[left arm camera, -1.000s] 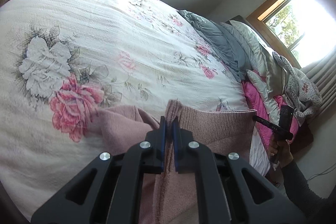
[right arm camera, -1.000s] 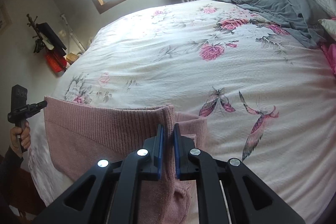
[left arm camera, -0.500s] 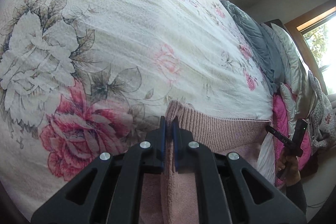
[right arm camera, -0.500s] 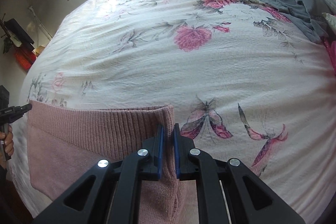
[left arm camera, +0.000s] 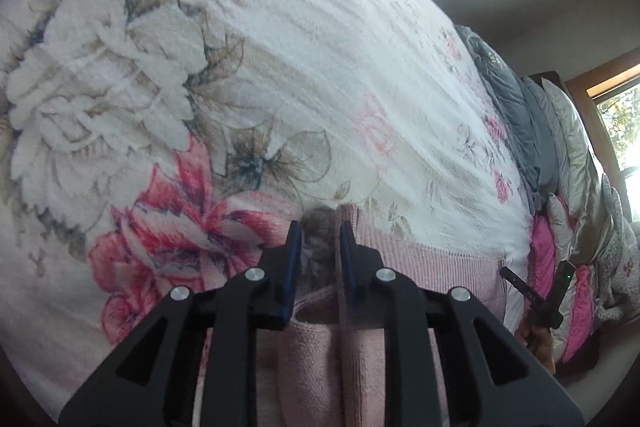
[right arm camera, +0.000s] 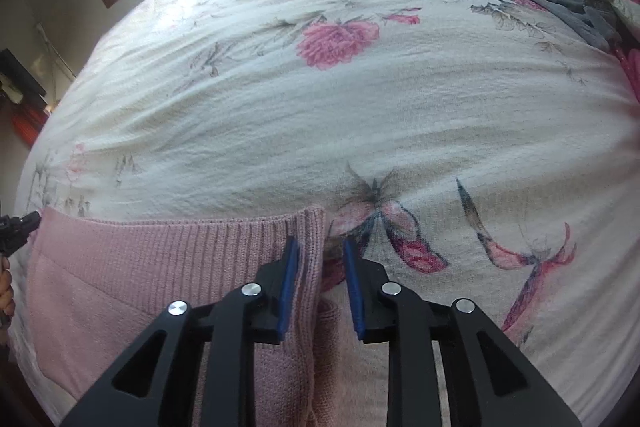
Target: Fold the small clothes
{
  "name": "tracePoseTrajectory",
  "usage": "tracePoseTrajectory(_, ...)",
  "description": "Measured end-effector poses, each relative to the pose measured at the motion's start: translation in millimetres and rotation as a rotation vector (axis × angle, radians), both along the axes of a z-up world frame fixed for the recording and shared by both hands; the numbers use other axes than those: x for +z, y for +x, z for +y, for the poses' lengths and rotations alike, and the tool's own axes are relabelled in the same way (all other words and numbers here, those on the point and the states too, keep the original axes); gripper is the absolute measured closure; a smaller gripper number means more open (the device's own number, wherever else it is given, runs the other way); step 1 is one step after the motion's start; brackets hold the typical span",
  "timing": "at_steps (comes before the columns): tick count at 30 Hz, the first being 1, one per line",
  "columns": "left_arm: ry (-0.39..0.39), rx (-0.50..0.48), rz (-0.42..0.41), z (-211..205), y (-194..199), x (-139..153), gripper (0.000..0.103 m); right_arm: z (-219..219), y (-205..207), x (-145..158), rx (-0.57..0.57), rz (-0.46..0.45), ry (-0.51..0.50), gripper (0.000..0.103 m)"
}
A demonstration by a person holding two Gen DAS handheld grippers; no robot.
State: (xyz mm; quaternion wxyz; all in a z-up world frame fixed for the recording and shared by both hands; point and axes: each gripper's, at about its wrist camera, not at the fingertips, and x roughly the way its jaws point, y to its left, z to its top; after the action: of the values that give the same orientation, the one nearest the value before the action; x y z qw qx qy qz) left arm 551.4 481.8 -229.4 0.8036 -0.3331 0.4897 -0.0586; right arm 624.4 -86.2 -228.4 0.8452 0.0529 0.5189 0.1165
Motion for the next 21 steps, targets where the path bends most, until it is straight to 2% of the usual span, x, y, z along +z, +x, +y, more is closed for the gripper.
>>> tracePoseTrajectory(3, -0.085, -0.075, -0.103, -14, -18, 26, 0.082, -17, -25, 18, -0.025, -0.057, 0.132, 0.079)
tracePoseTrajectory(5, -0.115, -0.169, -0.104, -36, -21, 28, 0.079, -19, -34, 15, -0.017, -0.042, 0.173, 0.077)
tracePoseTrajectory(7, -0.103, -0.245, -0.063, -59, -18, 18, 0.079, -17, -37, 0, 0.004, 0.013, 0.199, 0.077)
tracePoseTrajectory(9, -0.033, -0.257, 0.004, -69, -14, -2, 0.080, -15, -35, -17, 0.002, 0.059, 0.199, 0.078)
tracePoseTrajectory(10, 0.003, -0.242, 0.054, -68, -13, -15, 0.086, -16, -32, -25, -0.009, 0.084, 0.199, 0.081)
tracePoseTrajectory(11, 0.018, -0.224, 0.091, -65, -11, -28, 0.101, -17, -28, -32, -0.015, 0.100, 0.203, 0.082)
tracePoseTrajectory(13, -0.005, -0.192, 0.111, -54, -13, -36, 0.103, -20, -28, -33, -0.026, 0.111, 0.227, 0.083)
tracePoseTrajectory(14, -0.030, -0.177, 0.098, -48, -16, -32, 0.102, -22, -31, -27, -0.035, 0.105, 0.245, 0.080)
tracePoseTrajectory(16, -0.050, -0.182, 0.024, -46, -32, -9, 0.082, -20, -45, -9, -0.013, 0.069, 0.289, 0.080)
tracePoseTrajectory(19, -0.122, -0.283, -0.081, -63, -69, 18, 0.081, -18, -80, 7, 0.048, 0.048, 0.360, 0.080)
tracePoseTrajectory(21, -0.089, -0.332, -0.063, -78, -88, 8, 0.079, -20, -94, -2, 0.049, 0.068, 0.362, 0.080)
